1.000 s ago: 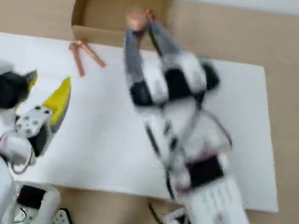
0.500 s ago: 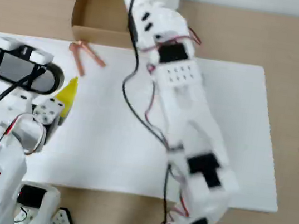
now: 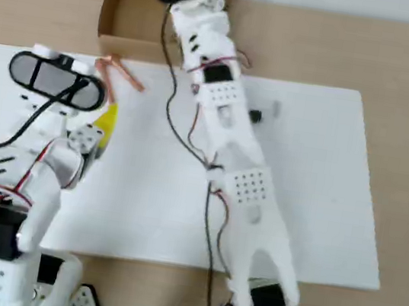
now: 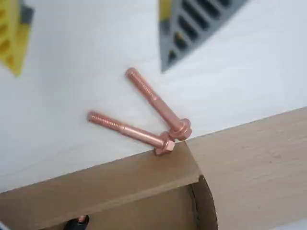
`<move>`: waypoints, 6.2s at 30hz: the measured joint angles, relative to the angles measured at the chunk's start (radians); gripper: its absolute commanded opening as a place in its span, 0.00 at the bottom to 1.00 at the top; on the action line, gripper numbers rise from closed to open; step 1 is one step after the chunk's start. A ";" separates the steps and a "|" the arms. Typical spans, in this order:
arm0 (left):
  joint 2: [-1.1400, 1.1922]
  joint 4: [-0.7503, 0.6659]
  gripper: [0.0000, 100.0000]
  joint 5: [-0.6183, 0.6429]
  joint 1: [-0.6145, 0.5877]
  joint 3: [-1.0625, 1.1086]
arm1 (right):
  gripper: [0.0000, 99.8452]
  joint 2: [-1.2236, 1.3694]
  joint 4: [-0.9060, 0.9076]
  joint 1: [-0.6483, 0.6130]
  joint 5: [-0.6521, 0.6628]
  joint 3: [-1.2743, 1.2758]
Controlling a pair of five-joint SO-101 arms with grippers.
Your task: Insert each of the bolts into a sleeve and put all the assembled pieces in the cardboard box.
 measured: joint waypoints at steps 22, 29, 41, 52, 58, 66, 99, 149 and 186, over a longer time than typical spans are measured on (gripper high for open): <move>0.000 -0.037 0.20 0.031 -0.130 0.110 | 0.21 0.112 0.120 0.000 0.005 -0.230; 0.043 -0.084 0.20 0.164 -0.187 0.110 | 0.21 -0.008 0.608 0.000 -0.216 -0.341; 0.740 0.167 0.20 0.216 -0.176 -0.414 | 0.21 -0.483 1.536 0.006 -0.265 -0.356; 1.307 0.236 0.20 0.511 -0.173 -0.953 | 0.21 -0.730 1.795 0.198 -0.269 -0.313; 1.537 0.285 0.20 0.675 -0.173 -1.109 | 0.21 -0.961 1.795 0.213 -0.269 0.009; 1.738 0.285 0.20 0.730 -0.173 -1.318 | 0.21 -1.175 1.777 0.158 -0.267 0.560; 2.249 0.288 0.20 0.460 -0.164 -1.758 | 0.21 -1.241 1.738 0.161 -0.348 0.700; 1.315 0.686 0.01 0.384 -0.041 -1.224 | 0.22 -1.243 1.579 0.109 -0.112 1.103; -0.562 -0.087 0.01 0.629 -0.064 0.543 | 0.21 -0.552 1.781 0.250 0.789 0.422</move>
